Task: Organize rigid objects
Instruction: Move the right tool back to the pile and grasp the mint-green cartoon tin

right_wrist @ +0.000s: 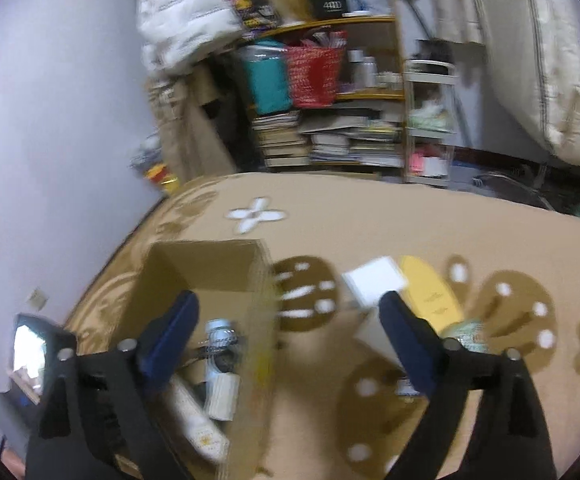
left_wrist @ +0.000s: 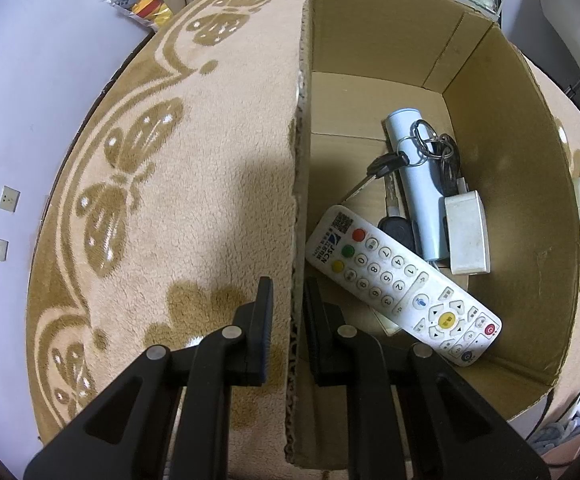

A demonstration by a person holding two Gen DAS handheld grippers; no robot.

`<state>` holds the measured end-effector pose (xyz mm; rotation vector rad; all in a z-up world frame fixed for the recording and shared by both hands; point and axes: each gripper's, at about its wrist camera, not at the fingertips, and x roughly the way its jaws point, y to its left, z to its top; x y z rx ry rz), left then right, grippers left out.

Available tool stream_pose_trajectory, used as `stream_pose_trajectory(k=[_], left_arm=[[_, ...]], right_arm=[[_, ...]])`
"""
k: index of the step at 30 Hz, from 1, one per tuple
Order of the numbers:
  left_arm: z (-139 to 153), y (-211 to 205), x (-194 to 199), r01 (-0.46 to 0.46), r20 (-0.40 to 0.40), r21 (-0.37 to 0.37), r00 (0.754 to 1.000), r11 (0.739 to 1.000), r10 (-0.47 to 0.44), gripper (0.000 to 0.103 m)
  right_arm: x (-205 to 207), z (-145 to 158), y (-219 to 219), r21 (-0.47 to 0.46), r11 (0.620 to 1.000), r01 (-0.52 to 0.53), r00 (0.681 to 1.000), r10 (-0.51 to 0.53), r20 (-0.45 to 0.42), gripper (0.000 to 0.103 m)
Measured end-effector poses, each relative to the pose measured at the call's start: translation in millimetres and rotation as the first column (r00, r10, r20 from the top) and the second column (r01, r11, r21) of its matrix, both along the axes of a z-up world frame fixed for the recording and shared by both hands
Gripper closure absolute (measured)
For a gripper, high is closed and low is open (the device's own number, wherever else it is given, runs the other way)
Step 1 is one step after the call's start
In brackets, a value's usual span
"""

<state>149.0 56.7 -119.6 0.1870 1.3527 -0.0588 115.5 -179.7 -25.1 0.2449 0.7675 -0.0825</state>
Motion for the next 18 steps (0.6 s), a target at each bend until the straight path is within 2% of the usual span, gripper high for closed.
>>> stream_pose_trajectory(k=[8, 14, 18], left_arm=[[0, 2, 0, -0.001, -0.002, -0.005, 1.0, 1.0, 0.001, 0.088], [0, 2, 1, -0.002, -0.003, -0.009, 1.0, 1.0, 0.002, 0.088], [0, 3, 1, -0.002, -0.003, -0.009, 1.0, 1.0, 0.002, 0.088]], right_arm=[[-2, -24, -55, -0.012, 0.989, 0.147, 0.987, -0.148, -0.055, 0.004], [-4, -45, -85, -0.014, 0.982, 0.186, 0.979, -0.187, -0.084, 0.004], [-6, -59, -99, -0.06, 0.975, 0.214, 0.969, -0.22, -0.112, 0.004]])
